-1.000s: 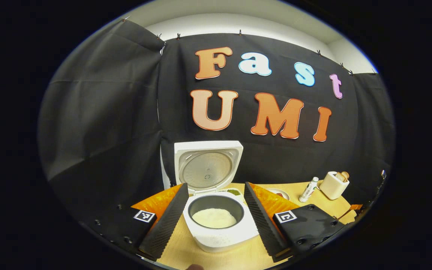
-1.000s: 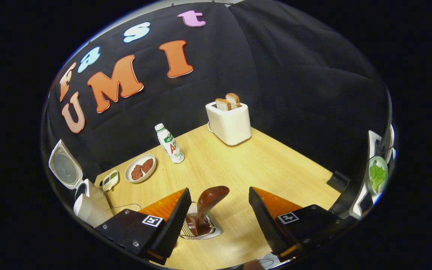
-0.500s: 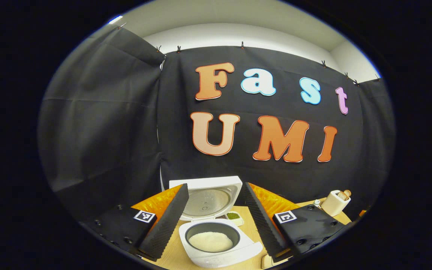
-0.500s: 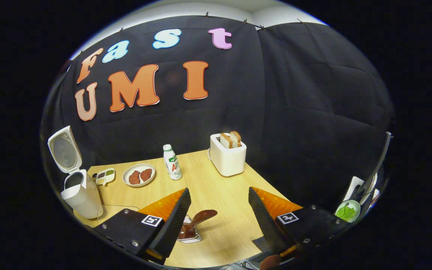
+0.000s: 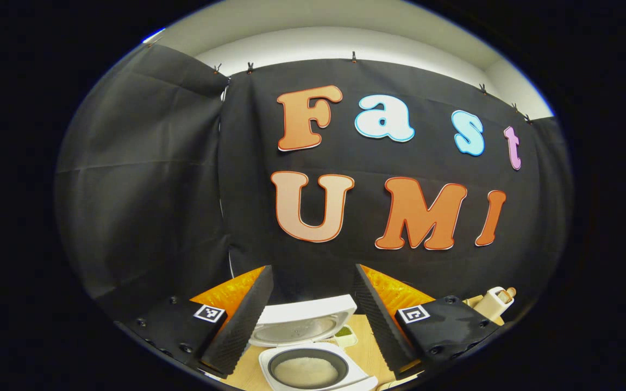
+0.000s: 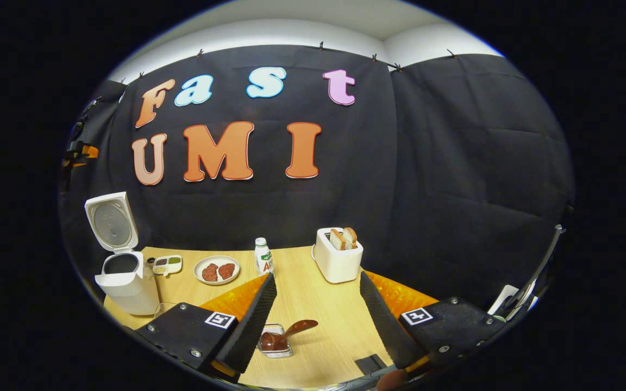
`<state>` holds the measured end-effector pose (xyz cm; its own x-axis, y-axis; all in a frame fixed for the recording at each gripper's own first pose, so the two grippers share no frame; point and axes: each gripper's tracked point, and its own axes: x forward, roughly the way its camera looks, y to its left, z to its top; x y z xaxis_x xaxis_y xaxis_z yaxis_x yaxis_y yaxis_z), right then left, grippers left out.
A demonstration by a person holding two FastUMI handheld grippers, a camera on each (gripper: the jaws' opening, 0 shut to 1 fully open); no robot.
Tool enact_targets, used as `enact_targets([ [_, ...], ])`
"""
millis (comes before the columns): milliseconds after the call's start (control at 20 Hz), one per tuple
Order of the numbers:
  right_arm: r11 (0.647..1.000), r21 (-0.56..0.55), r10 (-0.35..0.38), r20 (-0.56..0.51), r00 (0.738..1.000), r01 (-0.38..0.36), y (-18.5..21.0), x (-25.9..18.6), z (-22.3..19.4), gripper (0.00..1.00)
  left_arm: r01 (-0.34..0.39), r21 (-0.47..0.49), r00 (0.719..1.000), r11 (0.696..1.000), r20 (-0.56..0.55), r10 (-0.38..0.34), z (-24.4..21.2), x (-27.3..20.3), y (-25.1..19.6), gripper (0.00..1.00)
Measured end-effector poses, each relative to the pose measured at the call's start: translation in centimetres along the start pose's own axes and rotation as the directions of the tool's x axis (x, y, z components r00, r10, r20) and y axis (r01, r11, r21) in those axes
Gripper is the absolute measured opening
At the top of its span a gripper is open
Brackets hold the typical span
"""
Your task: Close the left gripper, press the button to open the rice cooker; take a wooden spoon from the chopstick holder with the right hand, scoop a spoonful of rice and pour it into the rice cooker, then put the wooden spoon back into the chopstick holder.
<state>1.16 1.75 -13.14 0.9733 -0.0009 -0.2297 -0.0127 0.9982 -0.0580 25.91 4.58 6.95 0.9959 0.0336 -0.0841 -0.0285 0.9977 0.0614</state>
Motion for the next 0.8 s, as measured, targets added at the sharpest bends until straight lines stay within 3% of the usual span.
enact_targets([
  [250, 0.999, -0.014, -0.034, -0.013, 0.999, 0.034, -1.4, -0.4, -0.7, 0.95, -0.036, 0.028, 0.995, 0.999, -0.097, 0.039, -1.7, 7.1, 0.2, 1.0],
  [500, 0.997, -0.029, -0.066, -0.04, 0.997, 0.065, -2.5, -0.2, -1.6, 0.95, -0.044, 0.041, 0.963, 0.998, -0.264, 0.053, -7.3, 12.1, 0.1, 1.0],
  [700, 0.996, -0.052, -0.076, -0.061, 0.995, 0.073, -2.9, -0.1, -2.5, 0.95, -0.108, 0.002, 0.937, 0.994, -0.335, 0.103, -10.9, 13.8, 2.0, 1.0],
  [800, 0.996, -0.05, -0.076, -0.074, 0.994, 0.072, -3.2, -0.1, -2.8, 0.95, -0.173, 0.016, 0.915, 0.985, -0.367, 0.167, -12.6, 13.8, 4.4, 1.0],
])
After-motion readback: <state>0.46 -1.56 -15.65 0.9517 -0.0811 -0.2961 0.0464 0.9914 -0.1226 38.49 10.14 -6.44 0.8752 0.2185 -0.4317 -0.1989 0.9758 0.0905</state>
